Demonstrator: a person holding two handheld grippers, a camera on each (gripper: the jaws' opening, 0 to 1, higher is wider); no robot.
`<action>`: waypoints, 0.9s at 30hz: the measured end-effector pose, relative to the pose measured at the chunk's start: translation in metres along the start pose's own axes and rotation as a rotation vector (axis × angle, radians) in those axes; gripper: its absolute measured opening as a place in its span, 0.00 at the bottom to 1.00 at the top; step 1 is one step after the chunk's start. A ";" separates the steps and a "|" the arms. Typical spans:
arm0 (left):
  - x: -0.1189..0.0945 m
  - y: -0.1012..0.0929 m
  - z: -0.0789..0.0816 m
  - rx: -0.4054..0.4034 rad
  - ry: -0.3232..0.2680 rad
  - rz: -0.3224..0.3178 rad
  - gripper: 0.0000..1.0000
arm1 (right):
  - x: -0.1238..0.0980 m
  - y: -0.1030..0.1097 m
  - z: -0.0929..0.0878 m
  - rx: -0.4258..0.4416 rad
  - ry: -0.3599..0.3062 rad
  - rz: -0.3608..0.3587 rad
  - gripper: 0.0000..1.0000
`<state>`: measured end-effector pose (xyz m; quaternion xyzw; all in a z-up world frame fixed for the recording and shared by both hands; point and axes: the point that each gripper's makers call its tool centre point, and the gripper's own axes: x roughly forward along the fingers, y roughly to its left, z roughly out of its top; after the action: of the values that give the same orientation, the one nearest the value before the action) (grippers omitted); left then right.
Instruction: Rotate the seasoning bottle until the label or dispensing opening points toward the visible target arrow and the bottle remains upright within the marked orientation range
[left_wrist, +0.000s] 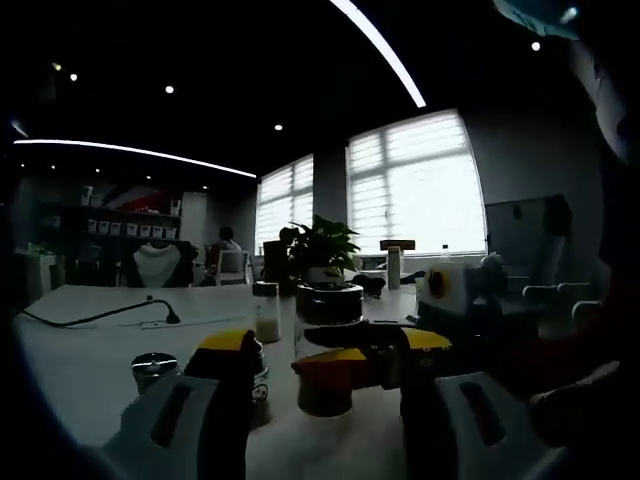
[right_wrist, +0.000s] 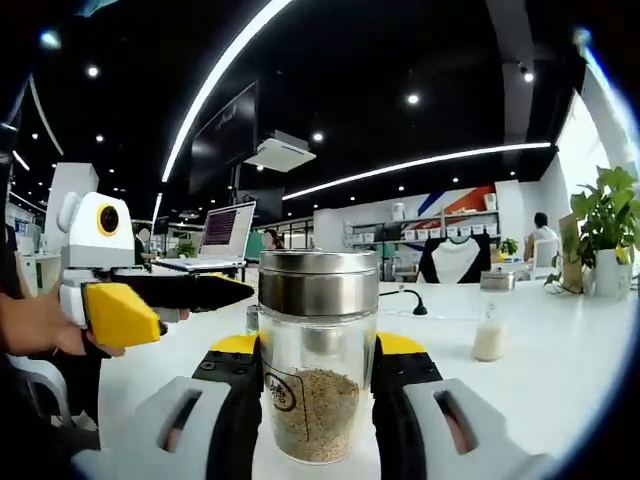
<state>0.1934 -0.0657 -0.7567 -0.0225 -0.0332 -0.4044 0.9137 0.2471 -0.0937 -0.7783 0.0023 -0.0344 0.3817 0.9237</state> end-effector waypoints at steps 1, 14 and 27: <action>-0.002 0.001 -0.004 -0.006 0.011 0.008 0.67 | 0.000 -0.001 0.000 -0.001 0.001 -0.001 0.40; -0.016 0.009 -0.030 -0.047 0.080 0.070 0.89 | 0.011 -0.032 -0.010 0.014 0.031 -0.020 0.40; -0.028 0.016 -0.034 -0.060 0.092 0.112 0.98 | 0.017 -0.056 -0.022 0.003 0.078 -0.061 0.40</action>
<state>0.1880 -0.0360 -0.7930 -0.0333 0.0221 -0.3540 0.9344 0.2996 -0.1211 -0.7975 -0.0100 0.0022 0.3531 0.9355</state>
